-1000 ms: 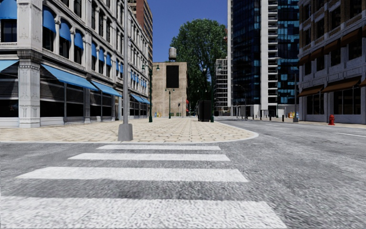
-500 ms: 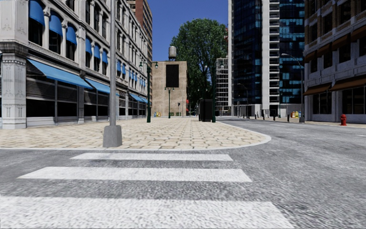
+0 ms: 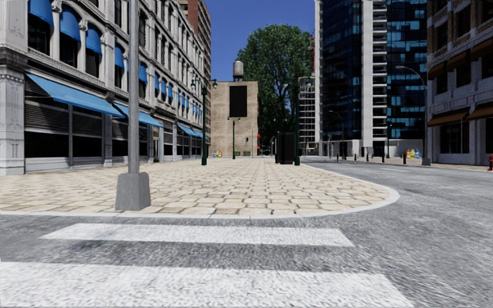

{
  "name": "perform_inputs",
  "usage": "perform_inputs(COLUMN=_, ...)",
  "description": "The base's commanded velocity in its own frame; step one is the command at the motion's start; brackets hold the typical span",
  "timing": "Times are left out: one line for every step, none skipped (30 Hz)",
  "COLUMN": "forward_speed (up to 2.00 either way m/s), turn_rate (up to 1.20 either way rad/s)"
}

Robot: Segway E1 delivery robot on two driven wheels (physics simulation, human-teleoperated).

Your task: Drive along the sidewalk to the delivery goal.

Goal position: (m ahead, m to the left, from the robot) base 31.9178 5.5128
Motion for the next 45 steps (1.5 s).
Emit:
perform_inputs(forward_speed=2.00, turn_rate=0.22)
perform_inputs(forward_speed=2.00, turn_rate=0.22)
perform_inputs(forward_speed=2.00, turn_rate=0.22)
perform_inputs(forward_speed=2.00, turn_rate=0.22)
perform_inputs(forward_speed=2.00, turn_rate=0.08)
perform_inputs(forward_speed=2.00, turn_rate=0.00)
perform_inputs(forward_speed=2.00, turn_rate=0.00)
perform_inputs(forward_speed=2.00, turn_rate=0.00)
perform_inputs(forward_speed=2.00, turn_rate=0.00)
perform_inputs(forward_speed=2.00, turn_rate=0.00)
perform_inputs(forward_speed=2.00, turn_rate=0.00)
perform_inputs(forward_speed=2.00, turn_rate=0.00)
perform_inputs(forward_speed=2.00, turn_rate=0.00)
perform_inputs(forward_speed=2.00, turn_rate=0.00)
perform_inputs(forward_speed=2.00, turn_rate=0.00)
perform_inputs(forward_speed=2.00, turn_rate=0.00)
perform_inputs(forward_speed=2.00, turn_rate=0.00)
perform_inputs(forward_speed=2.00, turn_rate=0.00)
perform_inputs(forward_speed=2.00, turn_rate=0.00)
perform_inputs(forward_speed=2.00, turn_rate=0.00)
perform_inputs(forward_speed=2.00, turn_rate=0.00)
perform_inputs(forward_speed=2.00, turn_rate=0.00)
perform_inputs(forward_speed=2.00, turn_rate=0.00)
perform_inputs(forward_speed=2.00, turn_rate=0.00)
perform_inputs(forward_speed=2.00, turn_rate=0.00)
perform_inputs(forward_speed=2.00, turn_rate=0.00)
perform_inputs(forward_speed=2.00, turn_rate=0.00)
perform_inputs(forward_speed=2.00, turn_rate=0.00)
perform_inputs(forward_speed=2.00, turn_rate=0.00)
perform_inputs(forward_speed=2.00, turn_rate=0.00)
perform_inputs(forward_speed=2.00, turn_rate=0.00)
perform_inputs(forward_speed=1.91, turn_rate=0.00)
perform_inputs(forward_speed=1.83, turn_rate=0.00)
perform_inputs(forward_speed=1.80, turn_rate=0.00)
perform_inputs(forward_speed=1.78, turn_rate=0.00)
perform_inputs(forward_speed=1.71, turn_rate=0.00)
perform_inputs(forward_speed=1.71, turn_rate=0.00)
perform_inputs(forward_speed=1.62, turn_rate=0.00)
perform_inputs(forward_speed=1.53, turn_rate=0.00)
perform_inputs(forward_speed=1.47, turn_rate=0.00)
perform_inputs(forward_speed=1.47, turn_rate=0.00)
perform_inputs(forward_speed=1.40, turn_rate=0.00)
perform_inputs(forward_speed=1.38, turn_rate=0.00)
perform_inputs(forward_speed=1.37, turn_rate=0.00)
perform_inputs(forward_speed=1.37, turn_rate=0.00)
